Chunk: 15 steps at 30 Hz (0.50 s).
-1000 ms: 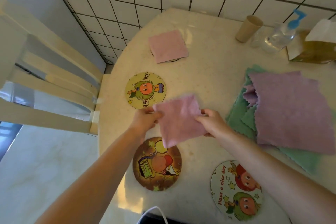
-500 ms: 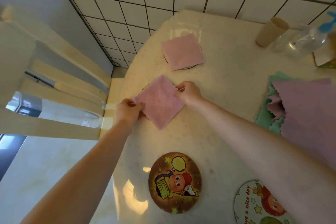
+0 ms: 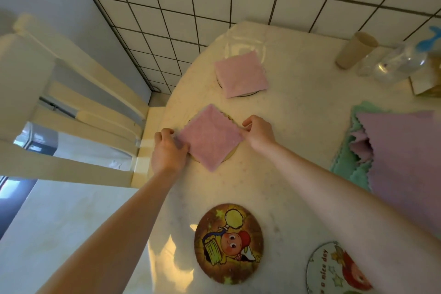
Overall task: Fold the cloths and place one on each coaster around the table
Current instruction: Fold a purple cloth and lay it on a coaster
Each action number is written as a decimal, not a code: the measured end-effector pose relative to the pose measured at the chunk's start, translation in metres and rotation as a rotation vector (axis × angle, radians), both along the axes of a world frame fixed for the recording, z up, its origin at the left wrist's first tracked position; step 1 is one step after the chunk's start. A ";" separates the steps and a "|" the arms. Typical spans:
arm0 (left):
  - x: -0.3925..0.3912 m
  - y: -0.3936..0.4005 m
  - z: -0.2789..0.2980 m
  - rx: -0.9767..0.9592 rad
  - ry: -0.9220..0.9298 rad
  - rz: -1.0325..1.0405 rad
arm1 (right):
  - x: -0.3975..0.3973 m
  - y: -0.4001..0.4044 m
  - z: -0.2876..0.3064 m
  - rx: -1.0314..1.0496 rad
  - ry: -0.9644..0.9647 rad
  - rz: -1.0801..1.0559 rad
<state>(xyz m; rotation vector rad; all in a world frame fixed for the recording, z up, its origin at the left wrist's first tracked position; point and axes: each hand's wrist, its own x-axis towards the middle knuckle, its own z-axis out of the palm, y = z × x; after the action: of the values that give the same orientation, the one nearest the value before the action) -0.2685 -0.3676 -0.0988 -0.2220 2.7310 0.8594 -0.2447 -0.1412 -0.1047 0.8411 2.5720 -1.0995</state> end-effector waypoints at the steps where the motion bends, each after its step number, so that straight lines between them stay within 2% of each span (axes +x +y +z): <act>1: 0.003 0.001 0.002 -0.041 0.024 -0.027 | 0.007 0.005 0.001 0.002 -0.004 0.001; 7: 0.027 0.017 0.017 -0.159 0.175 -0.208 | 0.055 0.036 0.014 0.027 0.020 0.014; 15: 0.113 0.093 0.028 -0.057 0.198 -0.420 | 0.151 0.110 0.023 0.070 0.081 0.010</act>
<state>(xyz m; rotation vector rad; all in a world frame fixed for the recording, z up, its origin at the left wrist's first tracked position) -0.1551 -0.2742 -0.0703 0.4348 2.8238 0.7136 -0.0941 -0.0313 -0.0822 0.8149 2.6922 -1.0681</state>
